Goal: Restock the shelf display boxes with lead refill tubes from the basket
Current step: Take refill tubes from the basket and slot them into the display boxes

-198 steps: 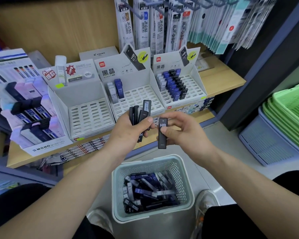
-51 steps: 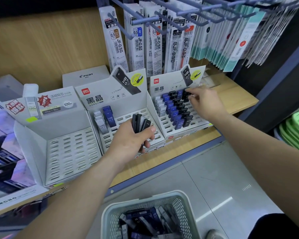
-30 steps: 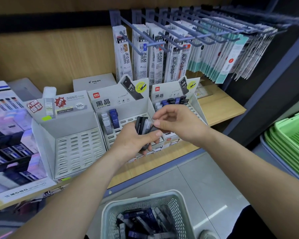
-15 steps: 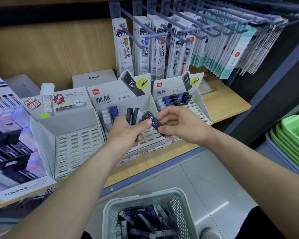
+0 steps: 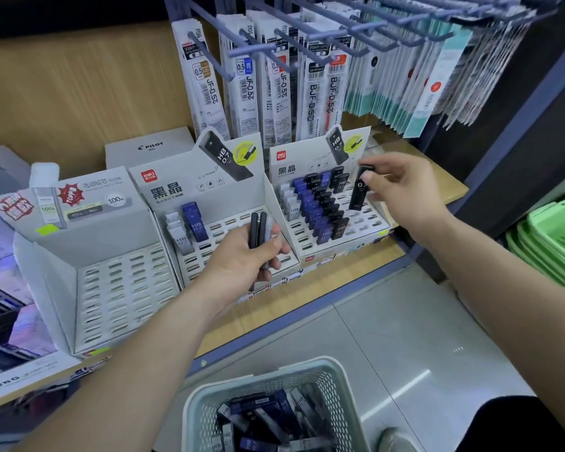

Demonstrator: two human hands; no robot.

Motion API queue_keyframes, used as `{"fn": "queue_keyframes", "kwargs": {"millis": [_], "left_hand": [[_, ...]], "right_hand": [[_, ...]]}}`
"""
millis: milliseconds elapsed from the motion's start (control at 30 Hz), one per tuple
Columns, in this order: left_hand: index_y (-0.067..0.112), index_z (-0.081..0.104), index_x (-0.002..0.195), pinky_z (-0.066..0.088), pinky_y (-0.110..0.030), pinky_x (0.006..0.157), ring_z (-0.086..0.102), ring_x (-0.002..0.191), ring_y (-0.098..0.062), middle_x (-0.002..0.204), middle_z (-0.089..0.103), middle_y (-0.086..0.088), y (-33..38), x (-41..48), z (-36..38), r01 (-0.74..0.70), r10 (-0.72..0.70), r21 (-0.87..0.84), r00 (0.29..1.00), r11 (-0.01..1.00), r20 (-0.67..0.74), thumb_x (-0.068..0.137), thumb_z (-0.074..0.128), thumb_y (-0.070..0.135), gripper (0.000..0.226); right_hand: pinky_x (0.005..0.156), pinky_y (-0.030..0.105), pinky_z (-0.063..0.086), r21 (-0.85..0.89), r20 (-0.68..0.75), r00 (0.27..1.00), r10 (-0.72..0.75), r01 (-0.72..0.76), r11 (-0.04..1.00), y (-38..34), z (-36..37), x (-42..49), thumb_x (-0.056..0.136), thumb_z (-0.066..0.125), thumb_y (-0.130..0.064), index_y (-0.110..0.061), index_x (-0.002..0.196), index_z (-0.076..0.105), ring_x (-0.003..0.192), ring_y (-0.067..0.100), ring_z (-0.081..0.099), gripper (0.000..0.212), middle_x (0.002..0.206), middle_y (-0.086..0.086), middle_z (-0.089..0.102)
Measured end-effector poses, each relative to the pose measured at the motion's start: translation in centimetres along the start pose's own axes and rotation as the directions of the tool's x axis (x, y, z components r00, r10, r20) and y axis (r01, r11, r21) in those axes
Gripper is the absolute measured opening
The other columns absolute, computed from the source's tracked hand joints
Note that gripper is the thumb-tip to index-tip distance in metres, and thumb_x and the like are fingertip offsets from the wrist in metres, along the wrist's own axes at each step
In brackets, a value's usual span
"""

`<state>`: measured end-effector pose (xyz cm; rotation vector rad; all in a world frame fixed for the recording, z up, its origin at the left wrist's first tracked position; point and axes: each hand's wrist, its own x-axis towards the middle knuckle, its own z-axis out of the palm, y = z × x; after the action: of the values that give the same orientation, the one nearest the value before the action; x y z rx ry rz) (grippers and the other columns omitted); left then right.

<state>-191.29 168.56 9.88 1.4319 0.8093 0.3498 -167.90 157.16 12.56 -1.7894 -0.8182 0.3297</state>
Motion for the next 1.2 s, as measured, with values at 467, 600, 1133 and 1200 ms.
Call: {"fn": "queue_keyframes", "kwargs": {"millis": [467, 600, 1133, 1200], "left_hand": [[0.019, 0.054, 0.125, 0.059, -0.032, 0.070, 0.074, 0.082, -0.019, 0.103, 0.077, 0.005, -0.1, -0.4, -0.6, 0.034, -0.034, 0.010, 0.998, 0.999, 0.050, 0.105, 0.048, 0.019, 0.020], [0.018, 0.052, 0.128, 0.059, -0.030, 0.068, 0.075, 0.084, -0.021, 0.105, 0.076, 0.005, 0.2, -0.6, -0.8, 0.043, -0.043, 0.008, 0.997, 0.999, 0.060, 0.105, 0.049, 0.021, 0.023], [0.021, 0.051, 0.124, 0.056, -0.032, 0.064, 0.074, 0.082, -0.023, 0.100, 0.077, 0.001, 0.3, -0.9, -1.1, 0.016, -0.015, -0.003, 0.998, 1.000, 0.053, 0.106, 0.046, 0.020, 0.019], [0.022, 0.053, 0.122, 0.057, -0.030, 0.063, 0.075, 0.083, -0.024, 0.098, 0.077, 0.001, 0.2, -0.9, -1.3, 0.016, -0.016, -0.002, 0.999, 1.000, 0.033, 0.106, 0.046, 0.020, 0.018]], "right_hand": [[0.073, 0.025, 0.051, -0.313, -0.079, 0.996, -0.031, 0.005, 0.950, 3.8, 1.9, 2.9, 0.094, 0.064, -0.005, -0.028, 0.092, 0.064, 0.083, 0.005, 0.064, 0.022, 0.092, -0.005, 0.066], [0.076, 0.024, 0.051, -0.322, -0.078, 0.997, -0.025, -0.002, 0.947, 3.9, 1.8, 2.9, 0.094, 0.065, -0.004, -0.027, 0.092, 0.065, 0.087, 0.009, 0.065, 0.023, 0.091, -0.004, 0.067], [0.088, 0.035, 0.052, -0.538, 0.129, 0.980, -0.150, 0.196, 0.820, 5.0, 2.5, 2.8, 0.101, 0.054, -0.017, -0.019, 0.130, 0.066, 0.094, 0.020, 0.060, 0.031, 0.113, 0.005, 0.065], [0.086, 0.035, 0.052, -0.550, 0.154, 0.980, -0.123, 0.188, 0.814, 5.0, 2.4, 2.4, 0.101, 0.052, -0.018, -0.022, 0.136, 0.061, 0.091, 0.017, 0.056, 0.036, 0.113, 0.003, 0.061]]}}
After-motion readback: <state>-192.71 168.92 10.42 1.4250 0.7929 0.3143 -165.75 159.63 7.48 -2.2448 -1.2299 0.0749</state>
